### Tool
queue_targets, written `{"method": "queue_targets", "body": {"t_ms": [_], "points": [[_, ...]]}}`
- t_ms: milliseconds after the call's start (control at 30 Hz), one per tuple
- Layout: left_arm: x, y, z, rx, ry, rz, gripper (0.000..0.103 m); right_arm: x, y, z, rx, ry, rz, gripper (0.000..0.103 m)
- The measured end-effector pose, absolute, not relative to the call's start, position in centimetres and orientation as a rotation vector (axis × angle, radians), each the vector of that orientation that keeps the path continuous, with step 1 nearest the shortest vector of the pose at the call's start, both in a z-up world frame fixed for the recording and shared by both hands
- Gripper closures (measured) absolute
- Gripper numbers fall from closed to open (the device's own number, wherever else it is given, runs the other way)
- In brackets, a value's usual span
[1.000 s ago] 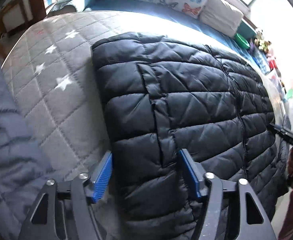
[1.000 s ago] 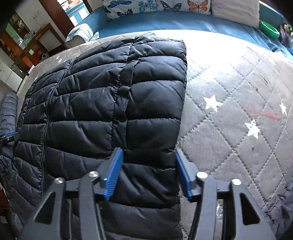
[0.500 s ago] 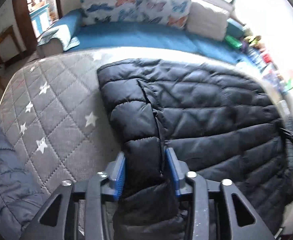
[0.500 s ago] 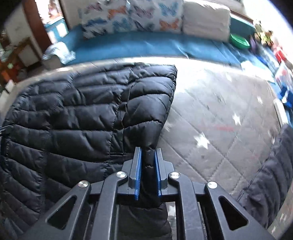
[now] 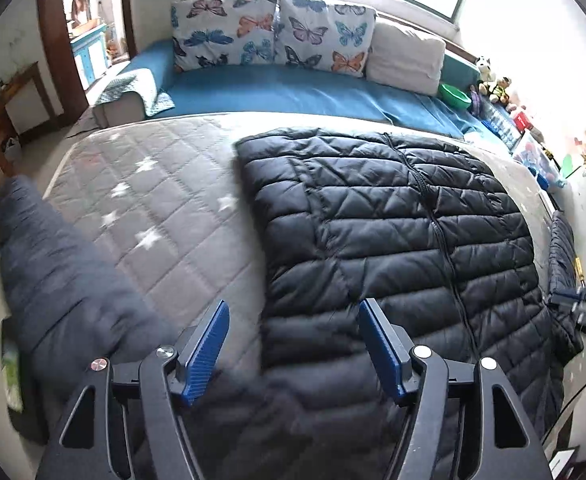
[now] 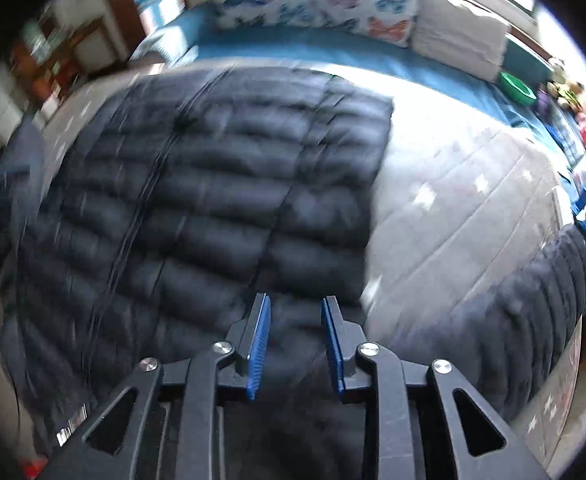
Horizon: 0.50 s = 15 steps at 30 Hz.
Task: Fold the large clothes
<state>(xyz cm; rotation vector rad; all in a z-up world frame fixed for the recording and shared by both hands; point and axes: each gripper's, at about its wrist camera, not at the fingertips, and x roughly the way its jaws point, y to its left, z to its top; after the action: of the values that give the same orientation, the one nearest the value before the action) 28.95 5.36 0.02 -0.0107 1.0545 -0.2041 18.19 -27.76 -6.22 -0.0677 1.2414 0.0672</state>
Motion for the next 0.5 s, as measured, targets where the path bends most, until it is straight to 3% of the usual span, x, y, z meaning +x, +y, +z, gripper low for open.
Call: {"method": "queue_targets", "body": {"t_ms": [233,333,500], "points": [[26.3,15.3,4.1,-0.086,0.974,0.002,0.024,14.2,-25.5,-6.2,-0.150,1.287,0.116,0.073],[26.4,20.7,4.2,-0.198,0.954,0.105,0.014,14.0,-25.8,-7.8,-0.135,1.323,0.104,0.056],[28.2,29.0,1.6,-0.434,1.006,0.200,0.014,14.7,-26.6,-10.8,-0.063,1.381,0.082,0.052]]}}
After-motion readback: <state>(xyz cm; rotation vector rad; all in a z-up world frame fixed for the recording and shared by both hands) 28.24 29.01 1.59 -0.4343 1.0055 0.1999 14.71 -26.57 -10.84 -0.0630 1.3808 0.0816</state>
